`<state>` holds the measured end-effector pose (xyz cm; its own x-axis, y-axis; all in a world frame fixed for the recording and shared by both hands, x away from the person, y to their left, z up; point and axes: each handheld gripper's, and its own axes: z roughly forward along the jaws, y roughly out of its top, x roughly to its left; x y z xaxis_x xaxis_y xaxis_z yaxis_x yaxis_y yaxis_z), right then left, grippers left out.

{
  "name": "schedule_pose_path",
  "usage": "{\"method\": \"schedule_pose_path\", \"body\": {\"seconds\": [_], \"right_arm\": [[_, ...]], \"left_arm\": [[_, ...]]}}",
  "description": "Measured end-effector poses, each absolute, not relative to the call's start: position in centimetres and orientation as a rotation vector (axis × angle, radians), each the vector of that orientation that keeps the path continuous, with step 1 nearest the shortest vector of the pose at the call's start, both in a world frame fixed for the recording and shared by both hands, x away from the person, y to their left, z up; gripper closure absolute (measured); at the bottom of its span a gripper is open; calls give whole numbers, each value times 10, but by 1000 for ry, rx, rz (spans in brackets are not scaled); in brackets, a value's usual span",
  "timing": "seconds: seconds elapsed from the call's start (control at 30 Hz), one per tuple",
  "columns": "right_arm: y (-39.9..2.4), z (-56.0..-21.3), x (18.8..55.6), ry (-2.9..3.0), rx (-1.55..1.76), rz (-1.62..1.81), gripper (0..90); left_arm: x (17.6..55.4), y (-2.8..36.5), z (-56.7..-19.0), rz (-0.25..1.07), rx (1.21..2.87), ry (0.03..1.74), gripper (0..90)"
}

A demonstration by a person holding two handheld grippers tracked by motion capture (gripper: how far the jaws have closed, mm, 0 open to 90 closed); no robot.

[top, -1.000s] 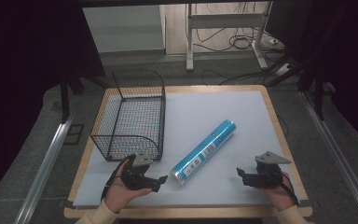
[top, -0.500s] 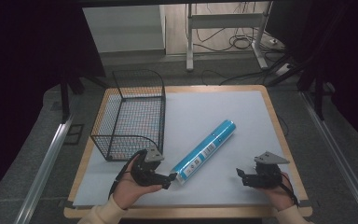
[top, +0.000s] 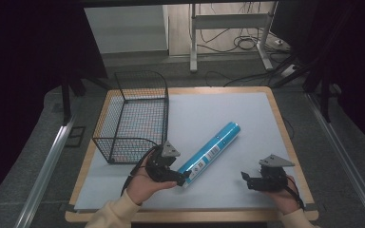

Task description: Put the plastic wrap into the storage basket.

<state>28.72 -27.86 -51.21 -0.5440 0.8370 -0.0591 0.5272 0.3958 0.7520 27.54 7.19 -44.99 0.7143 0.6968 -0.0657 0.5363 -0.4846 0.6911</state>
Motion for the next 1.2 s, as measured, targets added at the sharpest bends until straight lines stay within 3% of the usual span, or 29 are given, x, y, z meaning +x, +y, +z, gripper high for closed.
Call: {"method": "schedule_pose_path", "body": {"seconds": [1.2], "right_arm": [[-283, -513, 289, 2233, 1182, 963, 147]], "left_arm": [[341, 8, -448, 230, 2291, 923, 144]]}}
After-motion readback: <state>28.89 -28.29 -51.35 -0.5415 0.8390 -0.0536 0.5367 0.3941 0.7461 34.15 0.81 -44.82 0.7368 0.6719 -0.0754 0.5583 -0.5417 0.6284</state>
